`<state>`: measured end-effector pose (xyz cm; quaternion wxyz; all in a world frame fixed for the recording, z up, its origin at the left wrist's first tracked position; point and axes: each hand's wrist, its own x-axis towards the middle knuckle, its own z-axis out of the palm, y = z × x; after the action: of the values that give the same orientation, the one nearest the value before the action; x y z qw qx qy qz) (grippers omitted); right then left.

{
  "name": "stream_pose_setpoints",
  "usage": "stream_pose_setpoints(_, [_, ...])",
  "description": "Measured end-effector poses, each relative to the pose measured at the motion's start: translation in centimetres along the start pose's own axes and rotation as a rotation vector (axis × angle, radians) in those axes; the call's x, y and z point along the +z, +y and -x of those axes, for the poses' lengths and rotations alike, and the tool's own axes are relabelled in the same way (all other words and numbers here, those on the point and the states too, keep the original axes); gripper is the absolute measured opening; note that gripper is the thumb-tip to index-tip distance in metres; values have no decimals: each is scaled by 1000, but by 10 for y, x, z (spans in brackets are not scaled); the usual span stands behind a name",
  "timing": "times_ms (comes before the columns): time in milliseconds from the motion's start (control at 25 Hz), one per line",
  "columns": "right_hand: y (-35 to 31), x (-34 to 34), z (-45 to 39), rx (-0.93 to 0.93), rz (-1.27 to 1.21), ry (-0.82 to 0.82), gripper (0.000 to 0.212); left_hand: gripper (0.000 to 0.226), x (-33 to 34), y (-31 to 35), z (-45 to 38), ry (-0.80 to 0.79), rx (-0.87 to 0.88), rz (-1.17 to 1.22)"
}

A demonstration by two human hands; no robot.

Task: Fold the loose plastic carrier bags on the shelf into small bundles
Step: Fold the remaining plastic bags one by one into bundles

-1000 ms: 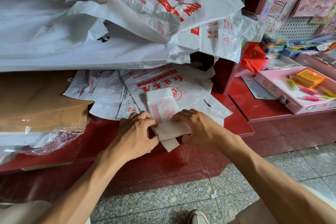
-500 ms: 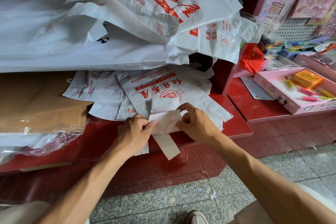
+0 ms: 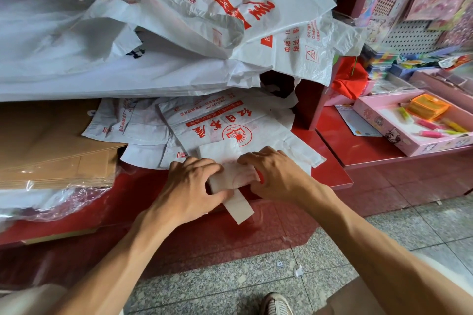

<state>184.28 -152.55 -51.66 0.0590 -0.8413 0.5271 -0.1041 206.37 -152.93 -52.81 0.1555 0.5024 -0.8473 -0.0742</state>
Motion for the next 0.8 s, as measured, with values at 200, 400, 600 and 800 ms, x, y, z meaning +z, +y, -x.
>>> stream_pose_setpoints(200, [-3, 1, -2, -17, -41, 37, 60, 43, -11, 4, 1, 12, -31, 17])
stream_pose_setpoints(400, [-3, 2, -3, 54, -278, 81, 46, 31, -15, 2, 1, 39, -194, 345])
stream_pose_setpoints(600, [-5, 3, -6, 211, -637, 220, 24, 32, -19, 5, -1, 24, -338, 627])
stream_pose_setpoints(800, [-8, 14, -10, 219, -508, 228, 24, 46, -3, 3, -4, 117, -262, 282])
